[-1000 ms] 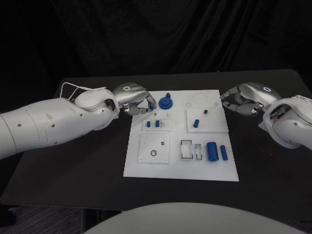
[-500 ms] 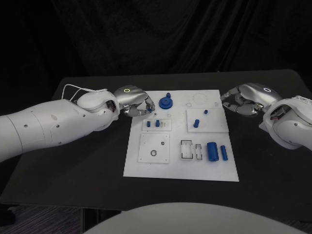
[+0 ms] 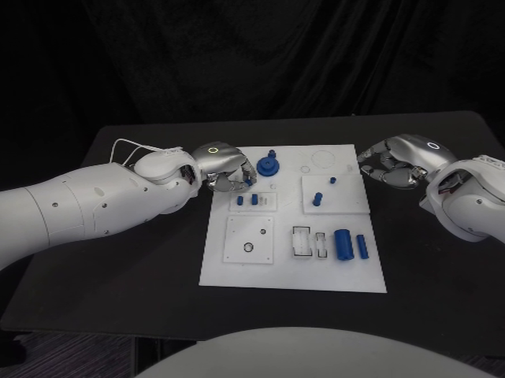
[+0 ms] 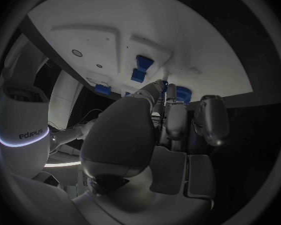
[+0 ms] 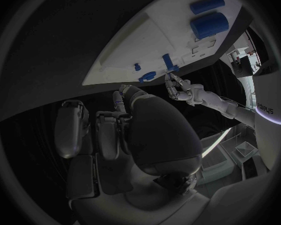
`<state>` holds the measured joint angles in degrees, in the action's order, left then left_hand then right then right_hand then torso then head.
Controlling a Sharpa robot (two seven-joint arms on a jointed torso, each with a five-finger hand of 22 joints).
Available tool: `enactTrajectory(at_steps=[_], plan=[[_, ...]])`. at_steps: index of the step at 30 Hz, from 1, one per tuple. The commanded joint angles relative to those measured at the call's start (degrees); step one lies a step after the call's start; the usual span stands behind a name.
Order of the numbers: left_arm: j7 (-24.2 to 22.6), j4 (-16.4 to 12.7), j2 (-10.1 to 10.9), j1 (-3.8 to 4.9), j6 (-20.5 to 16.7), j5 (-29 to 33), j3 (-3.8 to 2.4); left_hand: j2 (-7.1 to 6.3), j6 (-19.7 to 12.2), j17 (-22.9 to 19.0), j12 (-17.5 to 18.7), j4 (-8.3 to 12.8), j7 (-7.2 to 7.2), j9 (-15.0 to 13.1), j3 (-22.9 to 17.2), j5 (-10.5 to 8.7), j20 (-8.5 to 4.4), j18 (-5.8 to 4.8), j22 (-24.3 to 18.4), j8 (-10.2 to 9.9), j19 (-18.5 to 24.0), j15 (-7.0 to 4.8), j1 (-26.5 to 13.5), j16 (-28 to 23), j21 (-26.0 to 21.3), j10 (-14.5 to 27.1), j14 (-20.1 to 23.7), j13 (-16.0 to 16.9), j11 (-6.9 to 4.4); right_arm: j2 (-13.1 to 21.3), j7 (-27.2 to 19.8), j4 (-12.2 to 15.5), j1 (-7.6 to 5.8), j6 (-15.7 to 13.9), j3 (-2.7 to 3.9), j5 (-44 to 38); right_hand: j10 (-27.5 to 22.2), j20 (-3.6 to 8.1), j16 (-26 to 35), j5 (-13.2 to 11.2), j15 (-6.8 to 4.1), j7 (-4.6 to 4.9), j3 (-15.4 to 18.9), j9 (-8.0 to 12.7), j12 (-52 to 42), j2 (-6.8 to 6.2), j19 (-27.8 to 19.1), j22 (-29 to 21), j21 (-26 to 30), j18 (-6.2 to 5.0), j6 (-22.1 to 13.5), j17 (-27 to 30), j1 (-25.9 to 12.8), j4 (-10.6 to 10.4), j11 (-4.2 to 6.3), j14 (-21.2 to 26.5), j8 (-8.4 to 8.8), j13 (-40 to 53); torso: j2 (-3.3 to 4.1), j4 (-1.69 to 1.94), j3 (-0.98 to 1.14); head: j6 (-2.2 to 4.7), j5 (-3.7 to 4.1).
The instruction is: Assemble the parts on the task board
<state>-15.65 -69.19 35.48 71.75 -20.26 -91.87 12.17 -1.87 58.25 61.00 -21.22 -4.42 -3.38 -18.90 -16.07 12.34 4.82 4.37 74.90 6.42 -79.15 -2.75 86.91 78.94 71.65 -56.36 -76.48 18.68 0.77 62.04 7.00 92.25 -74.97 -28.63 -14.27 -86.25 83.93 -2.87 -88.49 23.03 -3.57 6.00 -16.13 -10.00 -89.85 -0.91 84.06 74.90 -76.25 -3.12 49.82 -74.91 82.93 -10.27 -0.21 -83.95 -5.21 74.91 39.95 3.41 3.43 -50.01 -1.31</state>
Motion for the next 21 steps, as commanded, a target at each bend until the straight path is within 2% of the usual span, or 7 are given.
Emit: enactTrajectory(at_steps=[1, 21], plan=[[-0.5, 0.1, -0.4, -0.24, 0.1, 0.0, -0.04, -0.04, 0.0, 0.0, 0.2, 0.2, -0.56, 0.0, -0.1, -0.02, -0.03, -0.14, 9.5, -0.3, 0.2, 0.29, 0.0, -0.4, -0.2, -0.1, 0.0, 0.0, 0.21, 0.0, 0.1, 0.0, 0.15, 0.1, 0.04, -0.2, 6.1, -0.20, 0.2, 0.3, 0.39, 0.04, -0.4, 0.1, -0.2, -0.16, 0.3, 10.8, 0.3, -0.08, 0.2, -13.6, -0.5, 0.1, -0.29, -5.6, 0.30, 15.1, 0.00, -0.04, -0.03, 0.01, 0.24], [-0.2, 2.1, -1.7, -0.81, 0.2, 0.0, -0.05, -0.01, -0.2, -0.3, 0.5, 0.4, -0.62, 0.0, -0.2, -0.02, -0.04, -0.12, 9.5, -0.5, 0.3, 0.54, 0.2, -0.5, -0.2, -0.2, 0.1, 0.0, 0.35, 0.0, 0.2, 0.1, 0.15, 0.2, 0.04, -0.2, 6.1, -0.21, 0.2, 0.3, 0.39, 0.06, -0.5, 0.1, -0.2, -0.17, 0.3, 10.8, 0.3, -0.08, 0.2, -13.6, -0.5, 0.1, -0.30, -5.6, 0.31, 15.1, 0.03, -0.07, -0.03, 0.01, 0.48]])
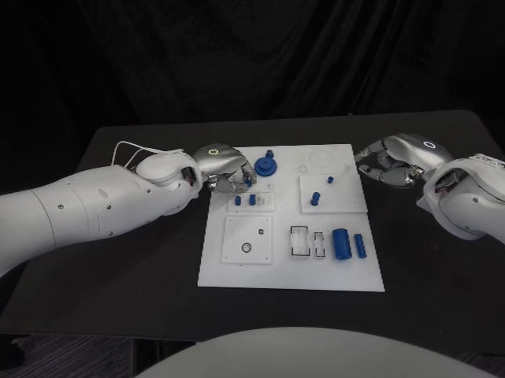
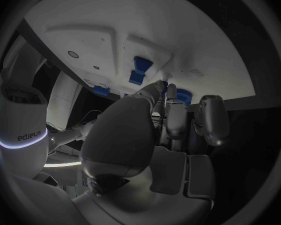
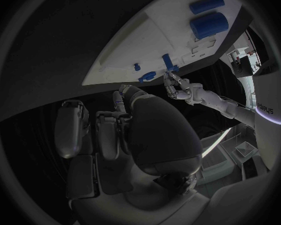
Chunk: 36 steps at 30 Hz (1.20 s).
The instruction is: Assemble the parts on the task board
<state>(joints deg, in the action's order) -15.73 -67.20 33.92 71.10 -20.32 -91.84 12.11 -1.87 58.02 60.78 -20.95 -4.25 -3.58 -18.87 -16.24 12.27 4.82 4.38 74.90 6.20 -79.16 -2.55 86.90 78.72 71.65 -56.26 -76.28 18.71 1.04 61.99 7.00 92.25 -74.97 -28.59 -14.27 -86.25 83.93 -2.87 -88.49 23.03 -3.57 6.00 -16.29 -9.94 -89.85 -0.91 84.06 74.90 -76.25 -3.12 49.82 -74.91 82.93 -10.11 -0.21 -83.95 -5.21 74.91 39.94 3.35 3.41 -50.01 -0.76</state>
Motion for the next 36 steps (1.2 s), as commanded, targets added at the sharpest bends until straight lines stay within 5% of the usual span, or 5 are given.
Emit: enactTrajectory(at_steps=[1, 16, 19, 30, 36], plan=[[0.0, 0.2, -0.2, -0.18, 0.2, 0.0, 0.02, -0.01, 0.0, 0.1, 0.2, 0.3, -0.42, 0.0, -0.1, 0.06, -0.05, -0.14, 9.5, -0.3, 0.3, 0.35, 0.2, -0.2, -0.2, -0.2, -0.1, 0.0, 0.09, 0.0, 0.2, 0.1, 0.15, 0.2, 0.04, -0.2, 6.1, -0.21, 0.2, 0.3, 0.39, 0.06, -0.3, 0.0, -0.2, -0.17, 0.3, 10.8, 0.3, -0.08, 0.2, -13.6, -0.5, -0.1, -0.30, -5.6, 0.31, 15.1, 0.03, -0.01, -0.01, 0.01, -0.09], [0.5, 0.6, -0.5, -0.32, 0.8, 0.0, 0.02, -0.47, -0.8, -0.1, 1.1, 0.5, -0.35, 0.2, -0.3, 0.24, -0.09, -0.05, 9.4, -0.9, 0.5, 0.45, 0.2, -0.3, -0.6, 0.1, -0.2, -0.2, 0.31, -0.2, 0.2, -0.1, 0.15, 0.4, 0.04, -0.2, 6.1, -0.21, 0.2, 0.3, 0.39, 0.06, -0.3, 0.0, -0.2, -0.17, 0.3, 10.8, 0.3, -0.08, 0.2, -13.6, -0.5, -0.1, -0.30, -5.6, 0.31, 15.1, -0.03, 0.14, -0.05, 0.01, -0.14], [0.5, 0.7, -0.6, -0.38, 1.3, 0.0, 0.02, -1.16, -4.8, -1.1, 3.2, 0.1, 2.10, 1.1, -0.5, -0.99, -0.05, 0.10, 9.2, -2.7, 1.1, 0.73, -0.5, -0.8, -1.5, 2.4, 0.4, -0.8, 0.91, -0.2, 0.2, -0.1, 0.15, 0.4, 0.04, -0.2, 6.1, -0.21, 0.2, 0.3, 0.39, 0.06, -0.3, 0.0, -0.2, -0.17, 0.3, 10.8, 0.3, -0.08, 0.2, -13.6, -0.5, -0.1, -0.30, -5.6, 0.31, 15.1, -0.02, 0.15, -0.07, 0.01, -0.20], [0.9, 1.3, -0.3, -0.52, 1.8, 0.0, 0.02, -3.20, -16.6, -3.3, 8.0, -2.2, 6.49, 4.3, 1.9, -6.60, 0.58, 0.67, 8.4, -2.7, 2.8, 1.85, -3.4, -1.8, -4.9, 11.2, 2.2, -2.1, 2.40, 0.1, 0.1, 0.2, 0.15, 0.4, 0.04, -0.2, 6.1, -0.21, 0.3, 0.3, 0.40, 0.06, -0.4, 0.1, -0.2, -0.19, 0.2, 10.8, 0.5, -0.11, 0.2, -13.6, -0.6, 0.0, -0.31, -5.5, 0.33, 15.1, -0.03, 0.19, -0.05, 0.01, -0.76], [0.7, 1.7, 0.8, -0.53, -0.1, 0.0, 0.02, -3.04, -18.5, -3.6, 8.5, -2.3, 7.38, 5.3, 3.7, -6.80, 0.77, 0.87, 8.1, -2.5, 3.2, 2.01, -3.5, -1.9, -6.2, 14.4, 2.6, -2.0, 2.54, 0.4, 0.0, 0.3, 0.15, 0.3, 0.04, -0.2, 6.1, -0.21, 0.3, 0.3, 0.40, 0.06, -0.4, 0.1, -0.2, -0.25, 0.2, 10.8, 0.6, -0.14, 0.2, -13.6, -0.6, 0.0, -0.31, -5.5, 0.35, 15.1, 0.01, 0.20, -0.08, 0.01, -0.67]])
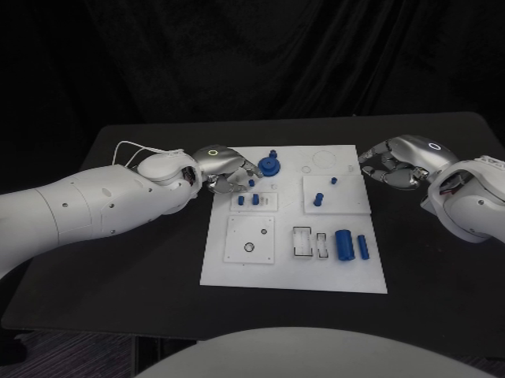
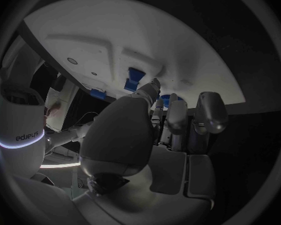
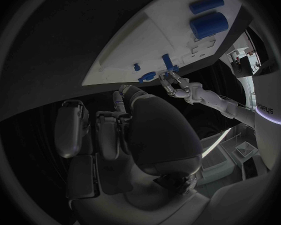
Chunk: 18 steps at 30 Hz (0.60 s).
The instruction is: Assemble the parts on the task board
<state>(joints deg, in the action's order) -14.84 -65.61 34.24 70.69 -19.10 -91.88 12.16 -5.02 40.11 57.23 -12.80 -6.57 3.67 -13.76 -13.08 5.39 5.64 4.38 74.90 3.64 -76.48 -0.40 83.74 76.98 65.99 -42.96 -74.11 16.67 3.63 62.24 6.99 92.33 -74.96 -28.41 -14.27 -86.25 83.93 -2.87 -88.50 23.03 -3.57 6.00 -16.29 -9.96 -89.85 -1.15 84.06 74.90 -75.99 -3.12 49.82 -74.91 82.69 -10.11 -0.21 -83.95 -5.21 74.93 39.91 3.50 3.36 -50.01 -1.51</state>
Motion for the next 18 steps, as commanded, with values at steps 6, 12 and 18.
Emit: enactTrajectory(at_steps=[6, 12, 18], plan=[[-1.9, 0.1, 3.0, -0.16, -8.9, 0.5, -0.02, 0.82, -6.3, -4.2, -0.1, 0.6, 1.81, 2.7, 1.6, 2.10, -0.09, 1.89, 6.7, -0.3, 3.6, -0.59, 0.9, -2.1, -6.2, 4.9, 3.7, 0.5, -0.90, 0.7, -0.5, 0.2, 0.14, 0.2, 0.04, -0.2, 6.0, -0.26, 1.6, 0.2, 0.47, 0.16, -0.7, 0.1, -0.1, -0.34, -0.9, 10.0, 2.8, -0.68, 0.2, -12.5, -0.5, 0.3, -0.39, -5.1, 0.39, 15.0, -0.04, -0.05, 0.01, 0.01, -0.55], [-6.9, -1.3, 7.1, -0.18, -15.5, 11.2, -0.01, 1.98, -5.8, -29.9, -5.3, -1.7, 1.34, 4.4, 3.5, 2.68, 2.24, 5.21, -3.2, -0.2, 25.5, 3.02, 0.5, -35.0, -40.2, 12.0, 32.0, 2.3, -1.28, 1.7, -0.6, 0.6, -0.31, 1.0, 0.07, -0.2, -12.2, -0.33, 18.5, -0.2, 0.88, 0.29, -3.8, 0.3, 17.5, -1.74, -8.0, 2.6, 23.1, -4.39, 0.7, 0.7, -1.2, 1.0, -0.39, -0.1, 0.35, -1.6, 0.00, 0.03, -0.12, 0.01, -0.75], [-21.4, -3.5, 11.8, -0.18, -7.3, 34.5, 0.01, 5.12, -14.0, -39.5, -8.4, -8.5, -1.53, 8.0, 9.8, 0.51, 4.21, 4.97, -17.6, -0.8, 41.4, 3.37, -2.8, -59.7, -62.5, 23.1, 46.2, -3.0, -5.18, 0.6, 0.4, 1.1, -3.28, 5.5, 0.08, -0.2, -33.8, -1.10, 29.5, -3.4, 1.63, 0.74, -4.6, -3.4, 46.3, -4.24, -10.8, -3.5, 36.5, -5.91, 6.9, 9.6, -1.5, 2.3, -1.97, 2.8, -3.90, -25.2, -0.14, 0.19, -0.23, 0.01, -1.16]])
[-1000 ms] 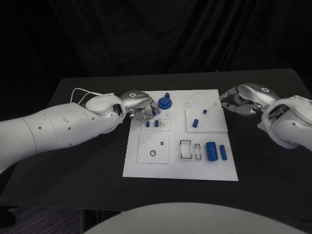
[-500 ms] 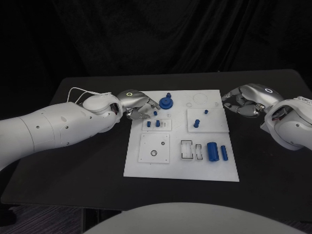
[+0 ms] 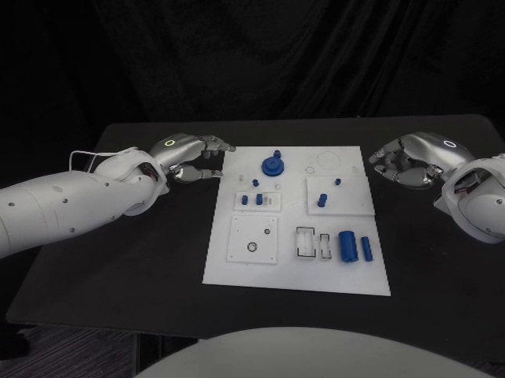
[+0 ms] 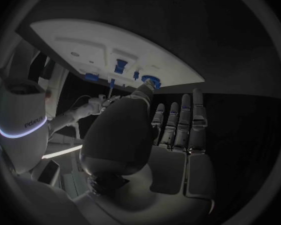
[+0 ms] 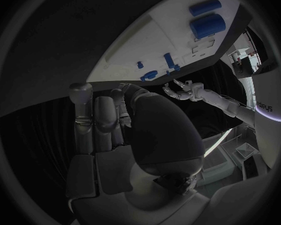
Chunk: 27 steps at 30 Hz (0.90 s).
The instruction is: Assemble the parts on the task board
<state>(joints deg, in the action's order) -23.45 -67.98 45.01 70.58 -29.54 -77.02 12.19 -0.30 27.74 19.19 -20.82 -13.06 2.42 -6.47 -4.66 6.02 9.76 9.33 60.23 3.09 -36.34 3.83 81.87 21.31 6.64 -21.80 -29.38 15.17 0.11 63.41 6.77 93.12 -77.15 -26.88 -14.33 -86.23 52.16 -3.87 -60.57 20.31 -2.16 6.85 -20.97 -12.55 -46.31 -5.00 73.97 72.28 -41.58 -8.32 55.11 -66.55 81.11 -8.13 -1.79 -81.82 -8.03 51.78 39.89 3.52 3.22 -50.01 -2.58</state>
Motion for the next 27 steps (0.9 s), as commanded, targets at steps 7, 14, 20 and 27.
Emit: enactTrajectory(at_steps=[7, 14, 20, 27], plan=[[-19.4, -7.2, 5.5, -0.09, 16.1, 41.0, 0.00, 4.46, -4.9, -17.1, 11.4, -3.6, -0.76, 2.7, 13.5, 2.57, -1.72, 0.65, -24.9, -0.7, 21.1, -1.55, -5.3, -20.4, -3.4, 14.5, 24.6, -13.3, -3.33, -2.5, 2.4, 0.3, -3.57, 10.3, 0.14, -3.8, -9.5, -1.57, 11.5, -1.8, 2.25, -0.94, 1.5, -5.6, 13.1, -1.03, -5.5, -5.5, 13.7, -1.83, -0.5, 8.6, 0.2, 2.4, -2.78, 6.5, -3.08, -9.8, -0.35, 0.69, -0.57, 0.01, 0.73], [-21.5, -12.7, 7.8, -1.36, 27.0, 61.9, 0.01, 5.48, -9.7, -19.1, 15.4, -3.7, -0.55, 3.9, 17.6, 1.63, -1.27, -0.10, -38.3, -1.0, 28.1, -0.49, -6.3, -21.2, -4.1, 17.6, 29.1, -13.9, -2.30, -4.5, 4.9, -1.0, -2.10, 11.8, 0.14, -7.5, -17.1, -3.71, 12.2, -4.8, 4.39, 0.28, 3.1, -5.7, 21.3, -1.35, -5.7, -6.3, 15.8, -1.80, -5.9, 10.1, -0.8, 2.7, -5.62, 8.1, 0.15, -17.8, -0.36, 0.92, -0.75, 0.01, 1.41], [-22.2, -15.0, 8.4, -2.81, 30.9, 67.7, 0.00, 5.98, -12.9, -19.2, 16.9, -3.7, 0.42, 4.3, 17.7, 2.66, -0.89, 0.05, -43.5, -1.3, 31.1, -0.44, -6.6, -21.3, -4.6, 19.1, 29.4, -14.1, -2.38, -4.5, 5.4, -0.8, -0.35, 8.8, 0.13, -10.0, -13.5, -4.03, 4.8, -3.0, 4.41, 1.54, 4.4, -4.6, 21.7, -1.76, -2.5, -4.7, 12.2, -1.62, -6.8, 5.8, -1.2, 2.9, -5.56, 4.5, 1.97, -21.7, -0.51, 1.95, -1.63, 0.01, 2.89], [-22.5, -16.6, 8.9, -4.00, 32.1, 69.2, 0.00, 6.78, -13.3, -19.2, 17.2, -3.6, 0.43, 4.4, 17.8, 3.96, -0.99, 0.28, -46.9, -1.3, 33.1, -0.69, -5.6, -21.3, -4.9, 19.5, 29.4, -14.2, -2.38, -4.4, 5.5, -0.6, 1.07, 8.1, 0.12, -10.7, -10.1, -3.56, 0.5, 4.8, 4.06, 1.65, 3.4, -2.9, 23.5, -2.41, -0.2, -1.8, 7.3, -0.91, -8.9, 3.7, -0.9, 4.3, -5.33, 3.1, 3.98, -26.8, -0.79, 3.49, -3.56, 0.01, 5.24]])
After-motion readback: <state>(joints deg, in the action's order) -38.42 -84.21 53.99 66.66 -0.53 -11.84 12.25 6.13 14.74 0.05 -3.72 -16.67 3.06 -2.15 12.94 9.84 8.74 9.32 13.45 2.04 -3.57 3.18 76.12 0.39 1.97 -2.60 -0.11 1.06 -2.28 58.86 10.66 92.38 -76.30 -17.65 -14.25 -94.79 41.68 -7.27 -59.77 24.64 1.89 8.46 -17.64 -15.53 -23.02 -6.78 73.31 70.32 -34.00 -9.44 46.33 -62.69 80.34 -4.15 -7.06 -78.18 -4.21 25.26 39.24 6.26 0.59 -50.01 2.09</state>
